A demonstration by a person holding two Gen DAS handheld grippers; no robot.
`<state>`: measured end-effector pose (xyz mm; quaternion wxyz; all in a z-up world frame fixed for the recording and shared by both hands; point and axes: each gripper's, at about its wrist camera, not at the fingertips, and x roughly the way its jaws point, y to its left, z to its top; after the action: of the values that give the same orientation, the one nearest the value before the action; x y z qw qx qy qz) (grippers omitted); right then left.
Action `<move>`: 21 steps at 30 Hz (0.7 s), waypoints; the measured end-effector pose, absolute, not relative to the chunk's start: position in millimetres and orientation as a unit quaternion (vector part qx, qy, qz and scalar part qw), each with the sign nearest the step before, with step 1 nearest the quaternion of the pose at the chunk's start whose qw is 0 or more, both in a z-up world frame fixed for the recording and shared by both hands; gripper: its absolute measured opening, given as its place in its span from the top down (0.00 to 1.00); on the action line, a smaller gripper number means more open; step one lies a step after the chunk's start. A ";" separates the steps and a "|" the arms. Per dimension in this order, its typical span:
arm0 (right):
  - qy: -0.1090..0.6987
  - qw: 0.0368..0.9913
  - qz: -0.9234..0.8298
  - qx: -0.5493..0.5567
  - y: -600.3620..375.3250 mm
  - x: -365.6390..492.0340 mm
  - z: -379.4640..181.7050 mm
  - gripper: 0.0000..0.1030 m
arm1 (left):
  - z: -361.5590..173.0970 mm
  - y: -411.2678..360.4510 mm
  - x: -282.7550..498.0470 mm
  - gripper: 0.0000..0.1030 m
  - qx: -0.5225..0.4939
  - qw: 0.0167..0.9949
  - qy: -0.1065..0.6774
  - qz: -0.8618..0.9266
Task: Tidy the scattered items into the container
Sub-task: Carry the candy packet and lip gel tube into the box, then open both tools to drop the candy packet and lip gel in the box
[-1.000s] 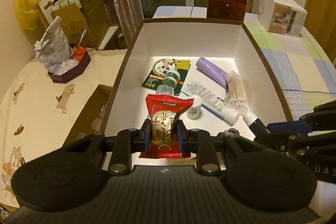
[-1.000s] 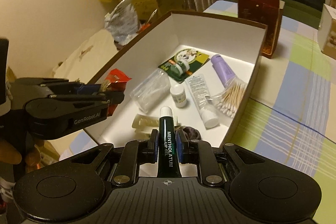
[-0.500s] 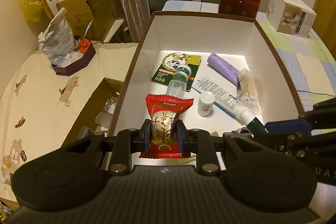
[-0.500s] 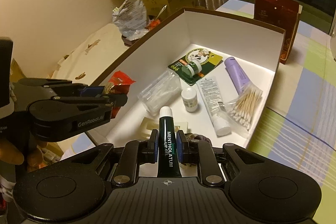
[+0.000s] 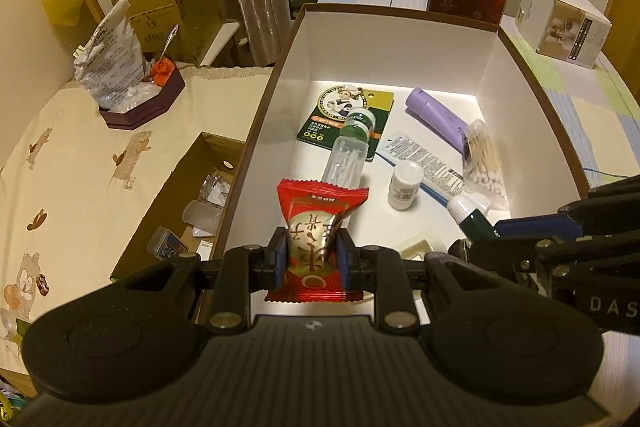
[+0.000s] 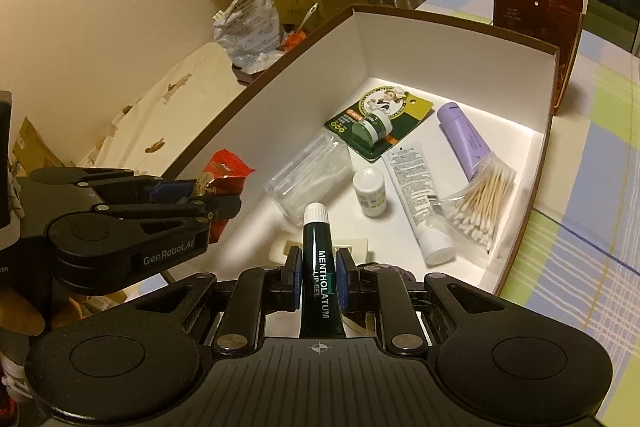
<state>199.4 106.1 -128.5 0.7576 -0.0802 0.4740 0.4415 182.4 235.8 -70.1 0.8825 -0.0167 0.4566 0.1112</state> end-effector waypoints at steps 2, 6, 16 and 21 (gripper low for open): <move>0.476 0.756 0.442 -0.081 106.3 199.0 -130.6 0.81 | -72.9 237.1 183.1 0.80 -0.018 0.879 0.462 0.113; 0.479 0.754 0.442 -0.082 107.1 198.4 -133.5 0.81 | -78.4 238.4 186.7 0.80 -0.019 0.873 0.474 0.117; 0.486 0.745 0.448 -0.090 107.7 194.7 -138.7 0.81 | -79.4 240.4 186.3 0.67 -0.025 0.870 0.477 0.119; 0.490 0.734 0.459 -0.103 108.8 191.7 -140.8 0.81 | -78.2 239.9 187.4 0.67 -0.026 0.871 0.477 0.119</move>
<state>191.7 108.8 -140.8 0.7339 -0.1028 0.4899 0.4591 187.4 239.9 -78.2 0.8706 -0.0259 0.4768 0.1186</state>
